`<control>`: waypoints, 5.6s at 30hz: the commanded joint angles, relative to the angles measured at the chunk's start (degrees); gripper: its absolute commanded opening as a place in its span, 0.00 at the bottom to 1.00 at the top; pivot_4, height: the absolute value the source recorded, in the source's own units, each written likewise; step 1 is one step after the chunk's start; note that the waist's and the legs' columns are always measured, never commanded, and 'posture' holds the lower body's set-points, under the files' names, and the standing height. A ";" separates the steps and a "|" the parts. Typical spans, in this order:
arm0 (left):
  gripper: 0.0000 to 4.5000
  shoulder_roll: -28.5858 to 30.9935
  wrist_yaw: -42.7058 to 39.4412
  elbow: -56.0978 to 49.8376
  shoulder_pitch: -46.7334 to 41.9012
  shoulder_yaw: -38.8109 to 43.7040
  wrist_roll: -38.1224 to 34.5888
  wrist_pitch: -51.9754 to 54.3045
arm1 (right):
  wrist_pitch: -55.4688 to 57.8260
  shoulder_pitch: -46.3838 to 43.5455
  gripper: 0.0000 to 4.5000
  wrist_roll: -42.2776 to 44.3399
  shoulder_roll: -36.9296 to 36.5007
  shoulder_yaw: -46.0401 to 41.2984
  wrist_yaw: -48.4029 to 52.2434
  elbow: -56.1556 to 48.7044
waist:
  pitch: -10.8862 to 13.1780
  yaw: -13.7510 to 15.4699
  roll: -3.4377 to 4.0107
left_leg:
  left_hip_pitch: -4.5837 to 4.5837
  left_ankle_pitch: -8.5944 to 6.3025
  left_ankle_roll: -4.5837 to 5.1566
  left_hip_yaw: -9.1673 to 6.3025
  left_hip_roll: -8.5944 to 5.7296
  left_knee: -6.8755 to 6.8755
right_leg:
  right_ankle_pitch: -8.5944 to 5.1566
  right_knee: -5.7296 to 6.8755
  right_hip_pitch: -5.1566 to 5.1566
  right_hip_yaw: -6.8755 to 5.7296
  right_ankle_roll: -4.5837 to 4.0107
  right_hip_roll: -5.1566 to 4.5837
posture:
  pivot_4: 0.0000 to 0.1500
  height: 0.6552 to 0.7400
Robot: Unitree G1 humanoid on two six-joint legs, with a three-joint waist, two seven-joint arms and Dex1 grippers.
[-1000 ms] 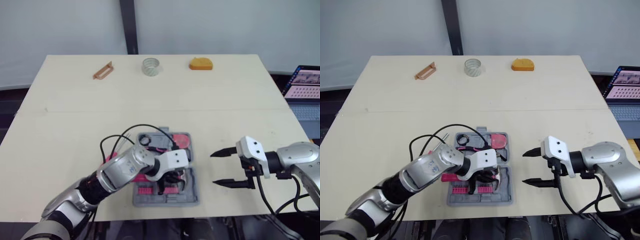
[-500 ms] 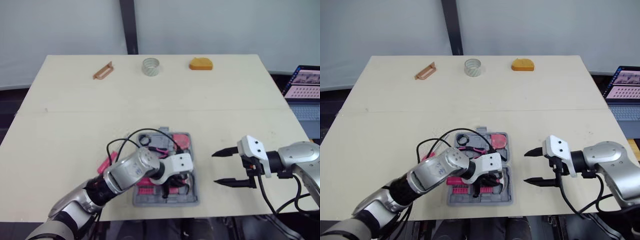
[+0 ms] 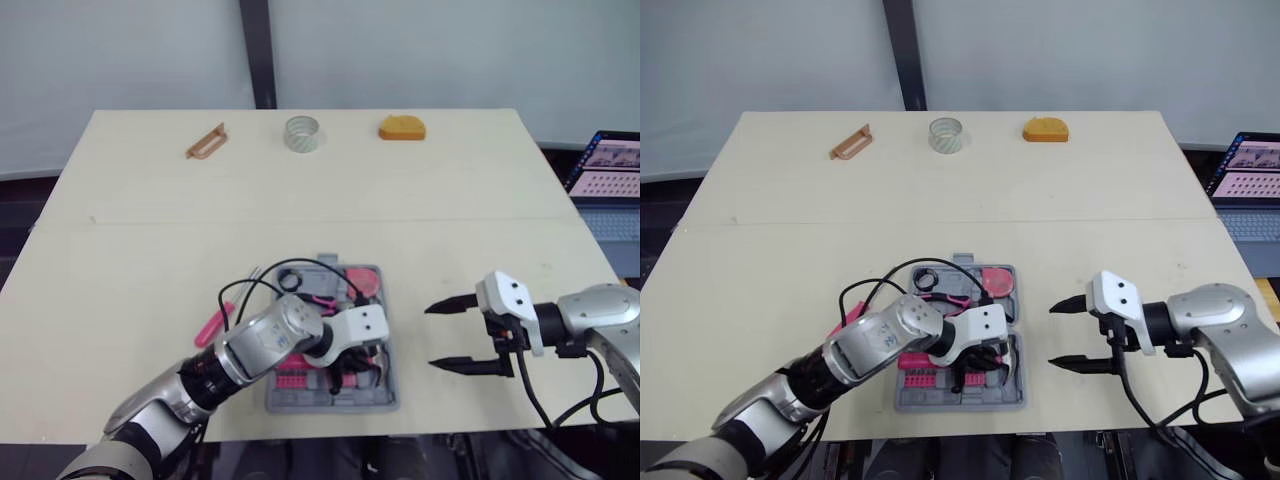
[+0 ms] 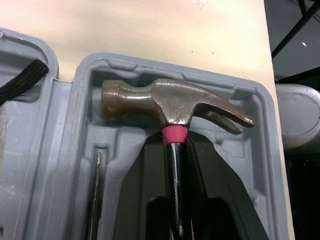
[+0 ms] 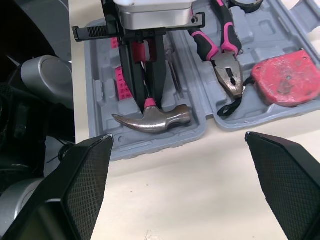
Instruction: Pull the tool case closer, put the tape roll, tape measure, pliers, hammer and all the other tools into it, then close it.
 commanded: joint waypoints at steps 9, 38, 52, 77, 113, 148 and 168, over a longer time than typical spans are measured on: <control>0.01 -0.48 -0.41 -0.57 -0.62 -0.32 1.53 -2.16 | -0.97 0.14 1.00 -0.15 -0.57 -1.62 0.31 -0.91 | 0.00 0.00 0.00 | 0.00 0.00 0.00 0.00 0.00 0.01 | 0.00 0.01 0.00 0.00 0.00 0.00 | 1.00 1.00; 0.99 1.01 -4.76 -4.16 -3.69 13.00 -6.72 2.24 | -0.31 -0.03 1.00 0.74 -0.23 -1.39 0.74 -0.77 | -0.01 -0.03 0.02 | 0.01 0.00 0.01 -0.02 0.00 0.05 | 0.00 0.03 0.03 0.00 0.00 0.00 | 1.00 1.00; 0.99 13.82 -16.81 -4.99 6.92 21.66 -12.05 -12.15 | -0.13 0.29 1.00 0.92 -0.04 -1.50 0.52 -0.62 | -0.02 -0.10 0.03 | 0.02 -0.01 0.01 -0.03 0.00 0.04 | 0.00 0.03 0.03 0.00 0.00 -0.01 | 1.00 1.00; 0.61 14.29 -15.14 -7.76 10.23 18.47 -9.74 -14.53 | -0.72 -0.56 1.00 0.36 0.39 -0.68 0.56 0.00 | -0.02 -0.08 0.04 | 0.02 -0.01 0.01 -0.03 0.00 0.05 | 0.00 0.04 0.03 0.00 0.00 -0.01 | 1.00 1.00; 0.61 7.55 -9.43 -5.01 3.01 5.04 -0.43 -5.39 | 0.04 -0.05 1.00 -0.07 1.51 -0.48 -0.97 -1.20 | -0.02 -0.05 0.04 | 0.02 -0.01 0.02 -0.02 0.00 0.05 | 0.00 0.04 0.04 0.00 0.00 0.00 | 1.00 1.00; 0.20 3.06 -7.47 -1.39 2.51 2.67 -0.33 -4.88 | 0.74 0.46 1.00 0.08 1.85 -0.53 -2.33 -1.95 | -0.02 -0.09 0.04 | 0.03 -0.01 0.02 -0.02 0.00 0.05 | 0.00 0.05 0.03 0.00 0.00 0.00 | 1.00 1.00; 0.01 4.56 -9.26 -2.36 1.01 5.04 -0.67 -8.08 | 0.39 0.53 1.00 -0.05 1.56 -0.65 -1.86 -1.44 | -0.02 -0.05 0.04 | 0.02 -0.01 0.02 -0.02 0.00 0.06 | 0.00 0.05 0.04 0.00 0.00 -0.01 | 1.00 1.00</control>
